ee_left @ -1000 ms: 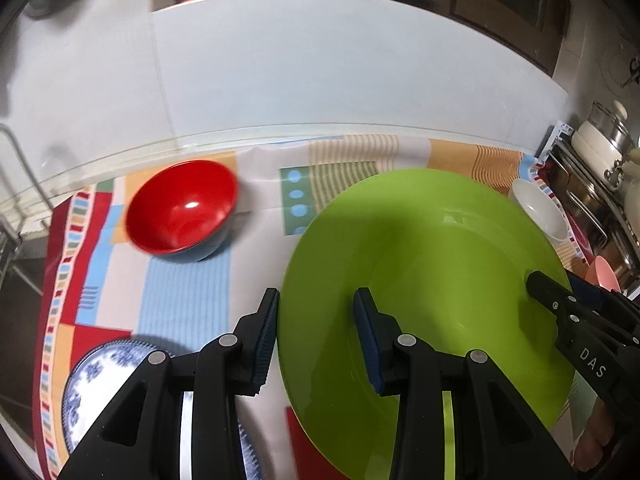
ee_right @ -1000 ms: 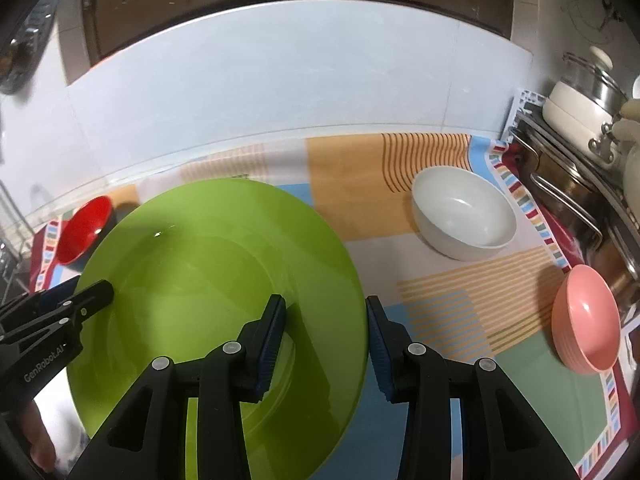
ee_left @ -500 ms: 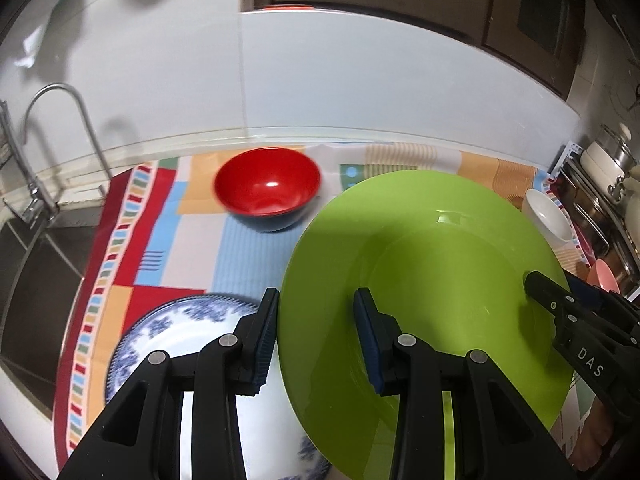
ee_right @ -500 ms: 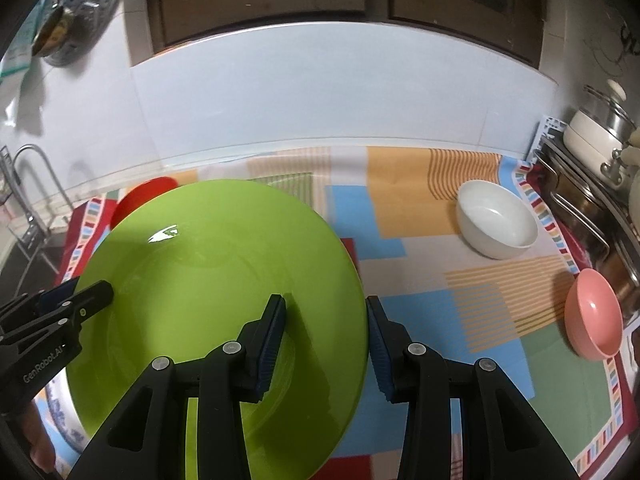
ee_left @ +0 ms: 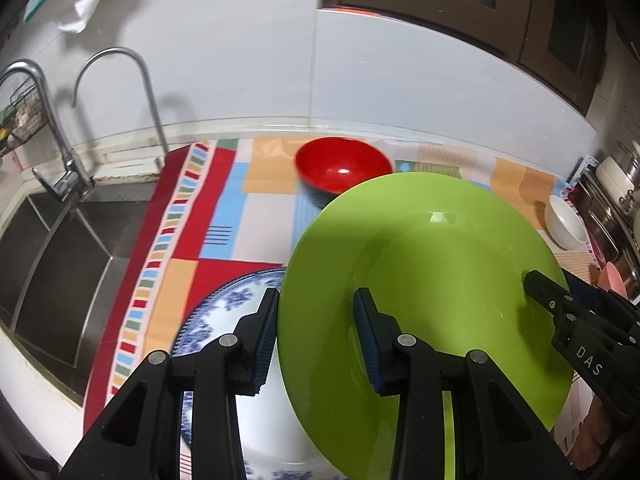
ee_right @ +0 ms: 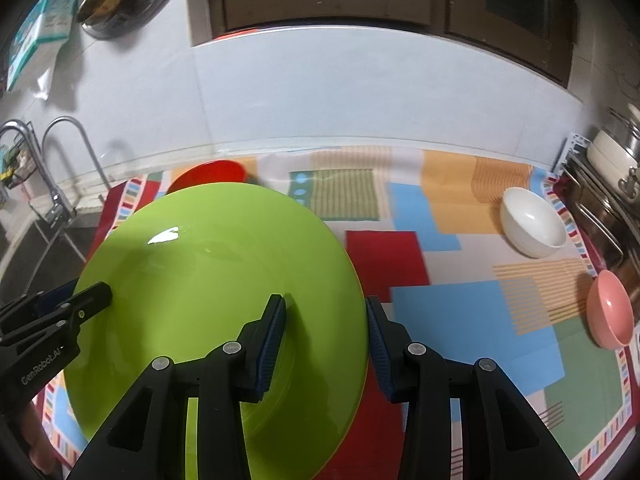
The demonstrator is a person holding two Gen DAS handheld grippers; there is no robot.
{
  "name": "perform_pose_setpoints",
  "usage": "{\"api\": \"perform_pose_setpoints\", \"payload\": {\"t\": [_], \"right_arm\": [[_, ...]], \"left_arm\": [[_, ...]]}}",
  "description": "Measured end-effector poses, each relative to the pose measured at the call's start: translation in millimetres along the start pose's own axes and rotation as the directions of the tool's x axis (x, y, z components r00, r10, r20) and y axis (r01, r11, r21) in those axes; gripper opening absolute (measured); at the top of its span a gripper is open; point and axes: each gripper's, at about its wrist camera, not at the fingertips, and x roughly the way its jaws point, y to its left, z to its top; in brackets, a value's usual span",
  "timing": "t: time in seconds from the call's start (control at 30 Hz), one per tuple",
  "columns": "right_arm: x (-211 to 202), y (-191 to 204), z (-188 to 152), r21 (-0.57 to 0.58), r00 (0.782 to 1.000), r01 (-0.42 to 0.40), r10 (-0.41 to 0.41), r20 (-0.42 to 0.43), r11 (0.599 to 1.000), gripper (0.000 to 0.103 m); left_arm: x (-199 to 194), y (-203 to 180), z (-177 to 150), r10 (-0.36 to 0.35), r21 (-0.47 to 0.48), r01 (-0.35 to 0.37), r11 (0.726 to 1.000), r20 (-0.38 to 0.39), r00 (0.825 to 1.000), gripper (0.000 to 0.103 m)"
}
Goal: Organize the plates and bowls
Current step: 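Lift the lime-green plate and carry it over the blue-and-white plates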
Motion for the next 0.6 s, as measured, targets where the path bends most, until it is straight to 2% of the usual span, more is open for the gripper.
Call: {"api": "perform_pose_setpoints", "payload": {"t": [0.6], "right_arm": [[19, 79, -11, -0.049, 0.998, -0.046, 0.043, -0.056, 0.998, 0.041]], "left_arm": [[8, 74, -20, 0.041, -0.05, -0.044, 0.998, -0.065, 0.997, 0.037]]}}
